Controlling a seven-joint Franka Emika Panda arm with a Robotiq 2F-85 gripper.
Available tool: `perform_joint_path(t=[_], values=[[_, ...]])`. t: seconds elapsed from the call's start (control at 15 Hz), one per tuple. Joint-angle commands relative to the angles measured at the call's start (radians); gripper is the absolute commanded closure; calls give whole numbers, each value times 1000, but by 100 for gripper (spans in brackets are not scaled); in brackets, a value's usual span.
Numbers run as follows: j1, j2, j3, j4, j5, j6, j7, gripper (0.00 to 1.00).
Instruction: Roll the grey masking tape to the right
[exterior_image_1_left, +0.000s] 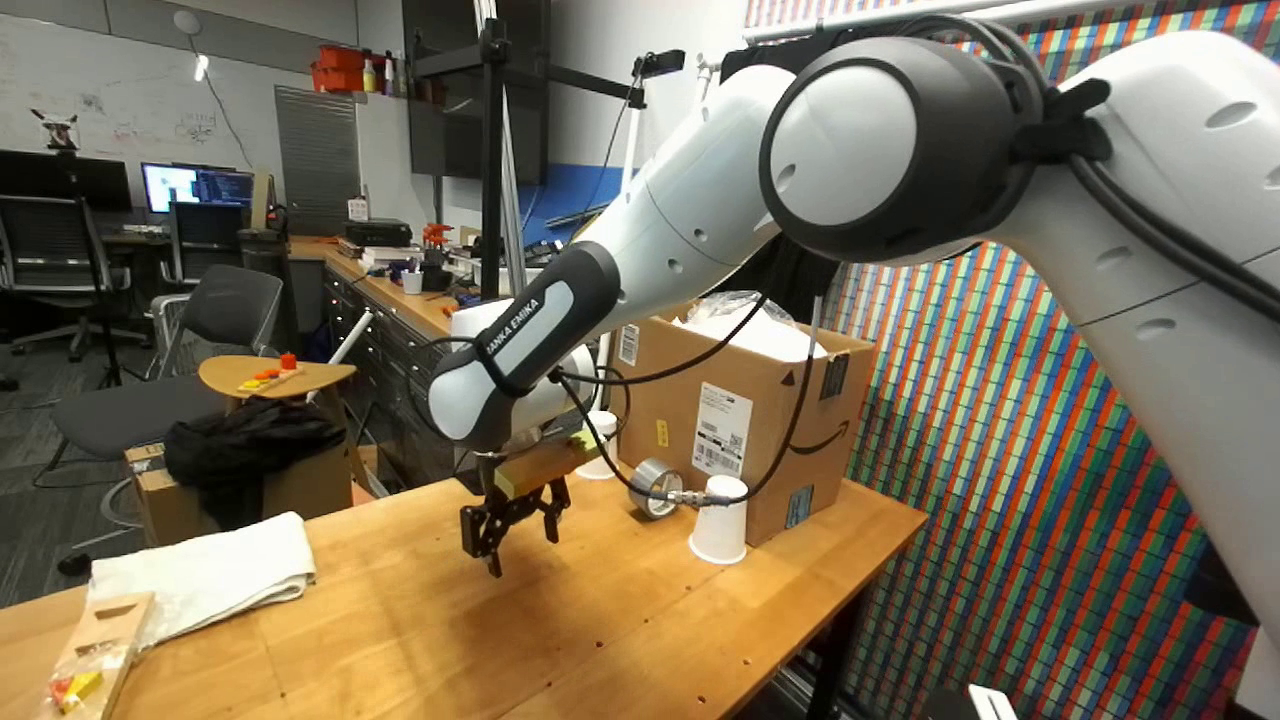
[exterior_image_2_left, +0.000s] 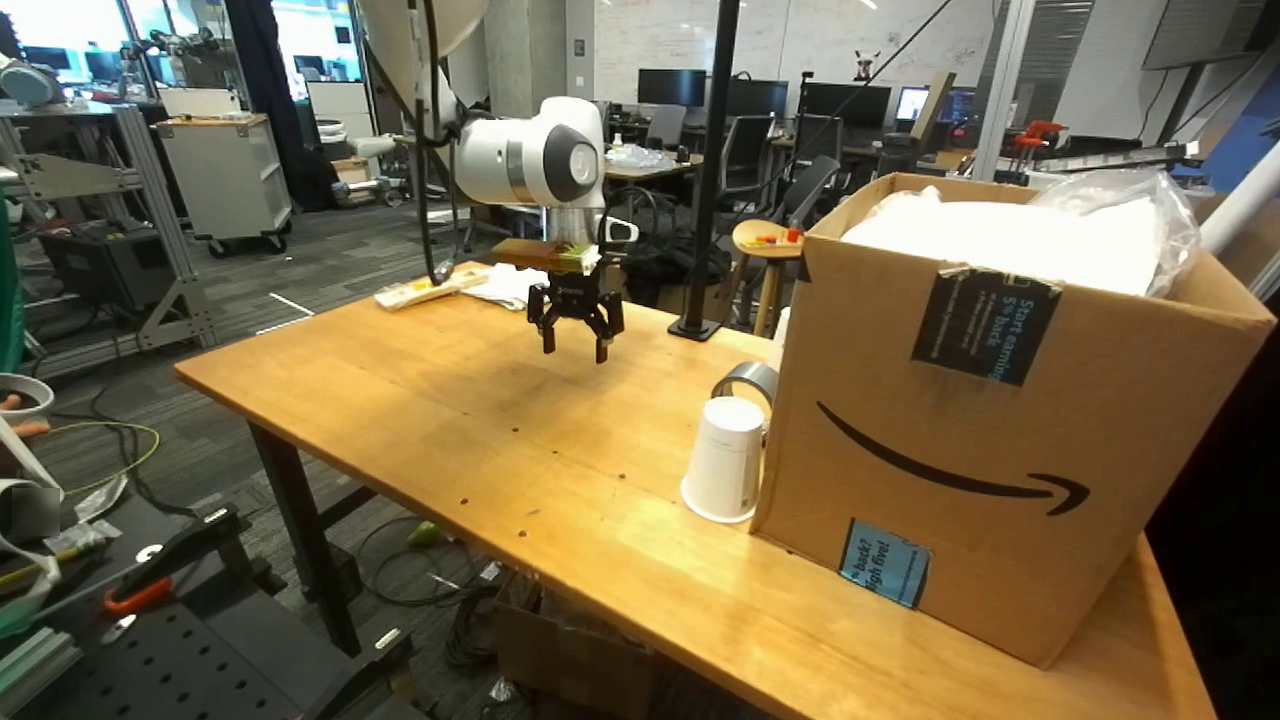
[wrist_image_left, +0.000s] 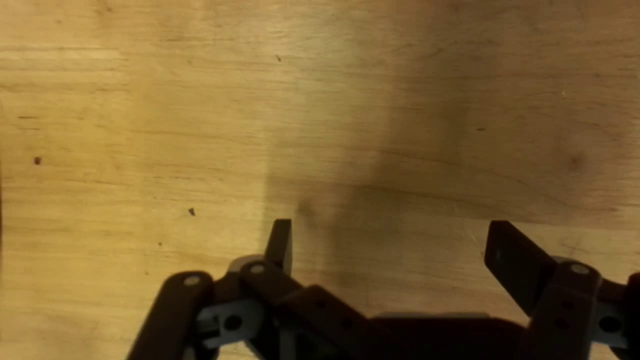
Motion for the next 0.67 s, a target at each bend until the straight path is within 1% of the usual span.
perform_joint_path(t=[0.0,0.33,0.6], values=[[-32,-67,-12,-81,17,40,-58,0],[-82,-88,-13,-113,22,61,-118,0],[-105,-86,-7,-121,27,76,-157,0]])
